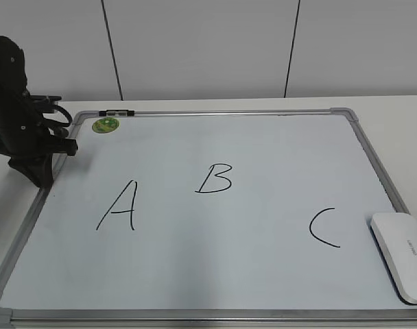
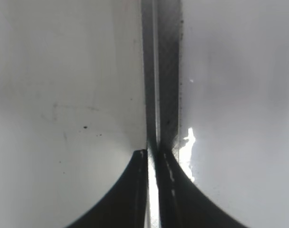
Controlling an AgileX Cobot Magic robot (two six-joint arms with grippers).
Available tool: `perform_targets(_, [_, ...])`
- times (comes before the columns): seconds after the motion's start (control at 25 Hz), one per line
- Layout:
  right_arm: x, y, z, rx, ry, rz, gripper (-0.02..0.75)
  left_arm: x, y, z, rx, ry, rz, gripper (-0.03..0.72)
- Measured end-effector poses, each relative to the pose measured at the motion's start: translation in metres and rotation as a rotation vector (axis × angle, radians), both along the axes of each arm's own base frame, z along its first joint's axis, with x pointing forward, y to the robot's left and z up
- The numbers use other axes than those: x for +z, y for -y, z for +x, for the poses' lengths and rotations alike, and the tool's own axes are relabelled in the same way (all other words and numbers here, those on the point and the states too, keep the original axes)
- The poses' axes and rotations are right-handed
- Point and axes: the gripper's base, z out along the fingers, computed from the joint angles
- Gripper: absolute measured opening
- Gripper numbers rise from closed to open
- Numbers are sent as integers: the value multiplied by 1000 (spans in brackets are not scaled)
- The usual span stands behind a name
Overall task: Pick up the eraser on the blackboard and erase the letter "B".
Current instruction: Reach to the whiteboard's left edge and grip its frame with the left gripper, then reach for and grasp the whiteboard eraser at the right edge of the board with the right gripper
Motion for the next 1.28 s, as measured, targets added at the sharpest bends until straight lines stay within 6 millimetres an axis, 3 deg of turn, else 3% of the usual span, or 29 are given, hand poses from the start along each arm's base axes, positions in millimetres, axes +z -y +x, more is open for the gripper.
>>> perform_targets(0.24, [1,-3,57,14,-224,44,554,0,0,0,0,0,0,32])
perform_targets(0.8, [-40,-11,168,39,-636,139,555,0,0,0,0,0,0,32])
perform_targets(0.92, [-51,-13,190,61,-702,155,597,0,0,0,0,0,0,32])
perform_targets(1.0, [-59,-16,200,77,-744,157,597,0,0,0,0,0,0,32])
perform_targets(1.04, [-66,-17,205,82,-774,155,653,0,0,0,0,0,0,32])
perform_targets(1.08, [-71,-19,208,91,-787,150,661,0,0,0,0,0,0,32])
perform_targets(1.28, [-94,-25,222,98,-826,140,671,0,0,0,0,0,0,32])
